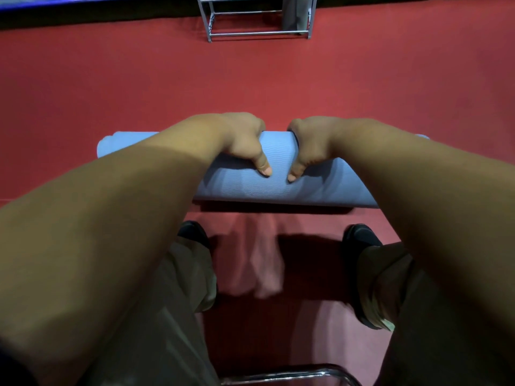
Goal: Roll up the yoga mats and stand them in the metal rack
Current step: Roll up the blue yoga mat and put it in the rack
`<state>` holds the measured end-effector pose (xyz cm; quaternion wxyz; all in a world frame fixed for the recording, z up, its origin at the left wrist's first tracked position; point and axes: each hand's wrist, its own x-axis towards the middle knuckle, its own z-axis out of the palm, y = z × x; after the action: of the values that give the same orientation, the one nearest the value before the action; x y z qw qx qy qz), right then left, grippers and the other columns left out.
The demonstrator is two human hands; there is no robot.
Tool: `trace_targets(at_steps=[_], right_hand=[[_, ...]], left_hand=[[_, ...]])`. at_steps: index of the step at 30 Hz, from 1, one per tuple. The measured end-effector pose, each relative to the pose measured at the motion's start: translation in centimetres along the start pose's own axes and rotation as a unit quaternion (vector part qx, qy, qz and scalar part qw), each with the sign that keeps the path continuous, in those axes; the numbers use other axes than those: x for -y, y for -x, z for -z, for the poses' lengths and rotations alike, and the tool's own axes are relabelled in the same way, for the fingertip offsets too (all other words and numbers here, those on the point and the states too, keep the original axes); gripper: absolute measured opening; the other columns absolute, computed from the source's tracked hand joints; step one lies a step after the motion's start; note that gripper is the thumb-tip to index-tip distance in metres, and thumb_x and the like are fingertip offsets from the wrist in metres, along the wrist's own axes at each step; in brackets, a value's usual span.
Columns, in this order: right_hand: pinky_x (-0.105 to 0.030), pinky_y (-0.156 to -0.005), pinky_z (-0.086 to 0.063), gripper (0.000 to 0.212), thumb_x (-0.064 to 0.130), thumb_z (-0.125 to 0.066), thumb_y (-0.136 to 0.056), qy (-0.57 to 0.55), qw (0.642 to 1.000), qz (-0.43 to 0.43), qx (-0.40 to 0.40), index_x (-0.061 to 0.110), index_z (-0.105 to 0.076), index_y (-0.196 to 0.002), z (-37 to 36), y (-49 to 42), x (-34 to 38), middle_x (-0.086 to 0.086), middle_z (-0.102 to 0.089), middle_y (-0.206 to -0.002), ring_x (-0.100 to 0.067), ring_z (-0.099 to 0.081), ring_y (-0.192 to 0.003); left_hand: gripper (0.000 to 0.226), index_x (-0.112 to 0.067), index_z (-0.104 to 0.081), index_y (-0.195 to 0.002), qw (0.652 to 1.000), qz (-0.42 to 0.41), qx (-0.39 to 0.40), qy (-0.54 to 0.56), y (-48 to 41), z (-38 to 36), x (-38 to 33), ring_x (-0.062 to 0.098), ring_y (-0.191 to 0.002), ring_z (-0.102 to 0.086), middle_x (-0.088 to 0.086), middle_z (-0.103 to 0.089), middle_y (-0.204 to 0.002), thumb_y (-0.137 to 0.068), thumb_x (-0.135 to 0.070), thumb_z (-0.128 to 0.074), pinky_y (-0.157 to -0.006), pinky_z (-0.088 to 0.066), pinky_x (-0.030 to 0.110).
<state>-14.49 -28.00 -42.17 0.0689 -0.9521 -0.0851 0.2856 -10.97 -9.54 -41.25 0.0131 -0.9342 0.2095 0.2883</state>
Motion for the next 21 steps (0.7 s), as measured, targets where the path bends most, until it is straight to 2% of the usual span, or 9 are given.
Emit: trace_targets(at_steps=[2, 5, 8, 11, 13, 15, 18, 21], right_hand=[[-0.043, -0.091, -0.061, 0.091, 0.063, -0.099, -0.049, 0.011, 1.000, -0.007, 0.006, 0.018, -0.068, -0.122, 0.1, 0.0, 0.1, -0.004, -0.074, -0.110, -0.029, -0.070, -0.097], [-0.040, -0.087, -0.062, 0.081, 0.067, -0.097, -0.047, -0.001, 1.000, -0.023, 0.017, 0.020, -0.075, -0.109, 0.0, 0.0, -0.3, 0.000, -0.076, -0.097, -0.025, -0.072, -0.089], [-0.039, -0.086, -0.063, 0.085, 0.076, -0.091, -0.038, -0.030, 0.998, -0.042, 0.022, 0.020, -0.078, -0.100, -0.2, 0.0, -0.6, 0.002, -0.078, -0.090, -0.022, -0.074, -0.083], [-0.039, -0.086, -0.063, 0.089, 0.081, -0.088, -0.034, -0.041, 0.998, -0.040, 0.023, 0.019, -0.078, -0.097, -0.3, -0.2, -0.6, 0.003, -0.078, -0.087, -0.022, -0.074, -0.082], [-0.040, -0.088, -0.062, 0.082, 0.076, -0.092, -0.044, -0.036, 0.999, -0.033, 0.023, 0.019, -0.077, -0.101, -0.4, -0.1, -0.7, 0.002, -0.077, -0.093, -0.023, -0.073, -0.086], [-0.040, -0.092, -0.060, 0.079, 0.069, -0.095, -0.054, -0.039, 0.999, -0.018, 0.016, 0.020, -0.071, -0.112, -0.4, -0.1, -0.8, 0.000, -0.075, -0.103, -0.025, -0.070, -0.095], [-0.043, -0.100, -0.056, 0.097, 0.065, -0.097, -0.056, -0.044, 0.999, 0.000, 0.006, 0.022, -0.058, -0.134, -0.4, -0.2, -0.6, -0.001, -0.068, -0.126, -0.028, -0.065, -0.111], [-0.046, -0.108, -0.051, 0.119, 0.065, -0.098, -0.054, 0.000, 1.000, 0.006, 0.006, 0.023, -0.045, -0.151, -0.1, -0.2, -0.3, -0.004, -0.056, -0.141, -0.031, -0.058, -0.127]], left_hand=[[0.084, -0.023, -0.060, -0.119, 1.000, -0.005, 0.003, -0.016, -0.1, 0.0, -0.3, 0.029, -0.100, -0.065, 0.001, -0.068, -0.116, -0.057, -0.069, -0.095, -0.092, -0.057, 0.041], [0.094, -0.023, -0.053, -0.129, 0.999, -0.022, 0.002, -0.038, 0.0, 0.1, -0.6, 0.030, -0.108, -0.061, 0.002, -0.065, -0.128, -0.058, -0.068, -0.095, -0.093, -0.053, 0.041], [0.115, -0.024, -0.046, -0.140, 0.992, -0.034, -0.007, -0.117, 0.3, -0.2, -1.2, 0.033, -0.126, -0.053, 0.002, -0.055, -0.137, -0.049, -0.076, -0.094, -0.103, -0.048, 0.049], [0.109, -0.020, -0.046, -0.132, 0.988, -0.036, -0.029, -0.146, 0.2, -0.5, -1.6, 0.034, -0.129, -0.052, 0.005, -0.055, -0.139, -0.050, -0.071, -0.097, -0.100, -0.044, 0.050], [0.096, -0.023, -0.045, -0.117, 0.990, -0.040, -0.037, -0.131, 0.1, -0.3, -1.4, 0.034, -0.120, -0.057, 0.004, -0.059, -0.131, -0.051, -0.070, -0.097, -0.090, -0.045, 0.045], [0.089, -0.024, -0.045, -0.110, 0.994, -0.037, -0.028, -0.100, 0.3, 0.0, -1.0, 0.031, -0.103, -0.060, 0.000, -0.061, -0.115, -0.053, -0.069, -0.096, -0.080, -0.047, 0.040], [0.085, -0.023, -0.056, -0.111, 0.998, -0.019, -0.010, -0.055, 0.4, 0.1, -0.3, 0.028, -0.093, -0.063, -0.003, -0.063, -0.102, -0.052, -0.071, -0.095, -0.081, -0.055, 0.040], [0.091, -0.023, -0.063, -0.105, 1.000, -0.002, 0.001, -0.026, 0.5, 0.0, -0.3, 0.026, -0.089, -0.066, -0.003, -0.068, -0.099, -0.039, -0.081, -0.088, -0.084, -0.059, 0.041]])
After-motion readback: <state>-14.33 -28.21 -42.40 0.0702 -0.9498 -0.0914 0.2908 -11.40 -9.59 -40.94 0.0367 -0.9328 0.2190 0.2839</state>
